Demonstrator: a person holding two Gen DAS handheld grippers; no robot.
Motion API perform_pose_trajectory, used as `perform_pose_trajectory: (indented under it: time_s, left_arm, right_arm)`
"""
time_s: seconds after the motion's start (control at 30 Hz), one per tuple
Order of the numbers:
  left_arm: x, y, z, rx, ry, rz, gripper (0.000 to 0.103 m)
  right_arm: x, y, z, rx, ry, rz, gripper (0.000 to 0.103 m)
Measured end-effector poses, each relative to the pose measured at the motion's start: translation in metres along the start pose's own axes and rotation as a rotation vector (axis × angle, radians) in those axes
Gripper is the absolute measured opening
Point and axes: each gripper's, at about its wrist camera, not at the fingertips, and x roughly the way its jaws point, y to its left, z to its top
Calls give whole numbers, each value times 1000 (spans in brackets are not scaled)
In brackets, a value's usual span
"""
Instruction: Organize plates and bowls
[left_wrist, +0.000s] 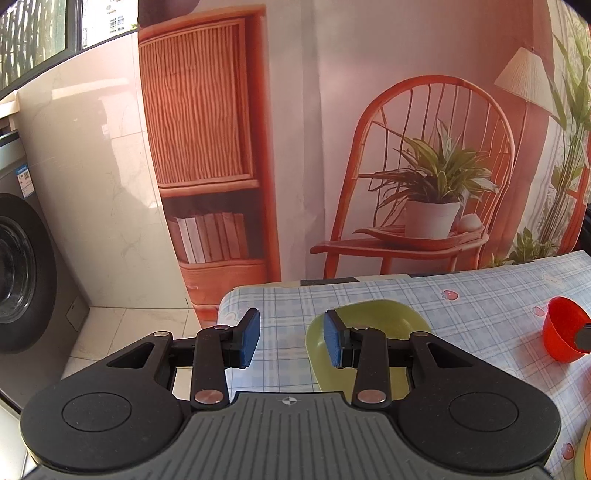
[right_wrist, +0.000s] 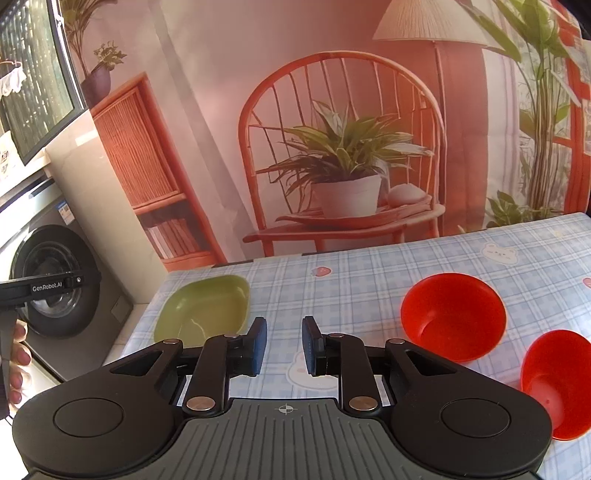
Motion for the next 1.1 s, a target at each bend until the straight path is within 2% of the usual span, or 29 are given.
perform_pose_trajectory:
  time_s: [0.13,0.3,0.37,0.47,0.63,0.9,0.97,1.03,1.1]
  left_arm:
    - [36,-3,-10,0,44,-24,40]
    - [66,0,-25,-66,92,-66,40]
    - [76,-3,-30,-53,109,-66,40]
    - [87,-5,-34,-51,128,-61,40]
    - [97,-3,-38,-93,146,-81,40]
    - [103,-10,-44,-89,182,-99,39]
    - [102,-10,-46,-91,179,-102,35]
    - [101,-11,-47,-91,181,-107,25]
    - [98,-12,-48,-86,181,-112,22]
  right_arm:
    - [44,8,8,30,31,-3,21]
    - [93,21,11,-2,76,-6,22]
    - [111,25,8,5,105,13,24]
    - [133,31,-1,15,159,-10,26]
    - [151,33,-9,34,197,-24,26]
    - [165,36,-16,40,238,3,26]
    - [167,39,-18,21,241,4,26]
    - [168,41,-19,11,241,3,26]
    - [169,42,-20,15,246,3,24]
